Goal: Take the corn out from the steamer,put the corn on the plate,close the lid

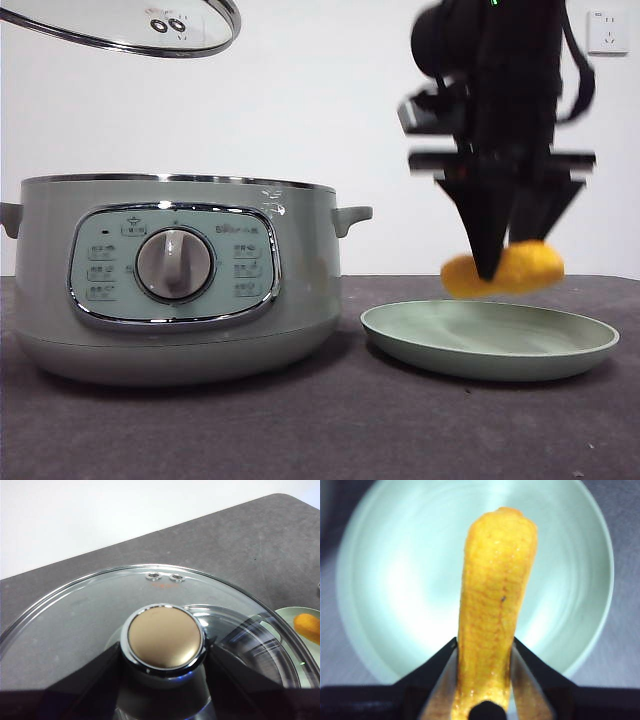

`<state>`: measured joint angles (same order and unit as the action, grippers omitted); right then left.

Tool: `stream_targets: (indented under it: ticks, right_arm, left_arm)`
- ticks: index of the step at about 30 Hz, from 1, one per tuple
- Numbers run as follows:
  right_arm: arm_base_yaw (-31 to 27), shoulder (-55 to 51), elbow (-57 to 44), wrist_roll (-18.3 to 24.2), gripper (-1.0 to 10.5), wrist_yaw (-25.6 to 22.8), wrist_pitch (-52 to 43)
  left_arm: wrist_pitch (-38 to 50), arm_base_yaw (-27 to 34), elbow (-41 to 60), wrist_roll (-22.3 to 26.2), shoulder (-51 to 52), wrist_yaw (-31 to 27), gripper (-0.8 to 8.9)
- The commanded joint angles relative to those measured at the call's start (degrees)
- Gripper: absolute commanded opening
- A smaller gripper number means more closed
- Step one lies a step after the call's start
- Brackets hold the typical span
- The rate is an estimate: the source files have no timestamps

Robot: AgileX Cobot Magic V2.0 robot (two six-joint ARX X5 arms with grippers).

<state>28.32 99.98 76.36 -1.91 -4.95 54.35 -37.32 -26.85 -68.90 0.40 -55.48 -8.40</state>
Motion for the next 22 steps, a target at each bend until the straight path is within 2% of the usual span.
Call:
stream_targets:
  ticks: [1, 5, 12, 14, 17, 19, 22]
  right_arm:
    - [0.13, -0.35, -4.63, -1.09, -0.1, 0.15, -6.03]
    - [0.15, -0.35, -9.05, -1.2, -0.1, 0.15, -12.63]
    - [0.02, -0.33, -10.32, -1.25, 0.1, 0.13, -13.73]
    - [-0.26, -0.33, -10.32, -1.38, 0.8, 0.13, -13.46]
    - [-0.52, -0.33, -10.32, -1.7, 2.8, 0.28, -13.35]
    - [-0.55, -0.35, -10.32, -1.73, 3.2, 0.28, -13.42]
    - [-0.57, -0.39, -10.32, -1.68, 3.2, 0.28, -13.4]
  left_arm:
    - [3.08, -0.15, -0.94, -0.42, 0.7, -0.11, -0.09]
    - [3.08, -0.15, -0.94, -0.44, 0.7, -0.13, -0.09]
    - [3.13, -0.15, -0.94, -0.46, 0.42, -0.09, -0.09]
    - [3.13, -0.15, -0.94, -0.68, 0.13, 0.28, -0.09]
    - [3.32, -0.15, -0.94, -0.9, -0.31, 2.16, -0.09]
    - [3.5, -0.15, -0.94, -0.9, -0.7, 2.64, -0.09]
    - [3.76, -0.15, -0.94, -0.9, -1.62, 2.91, -0.09]
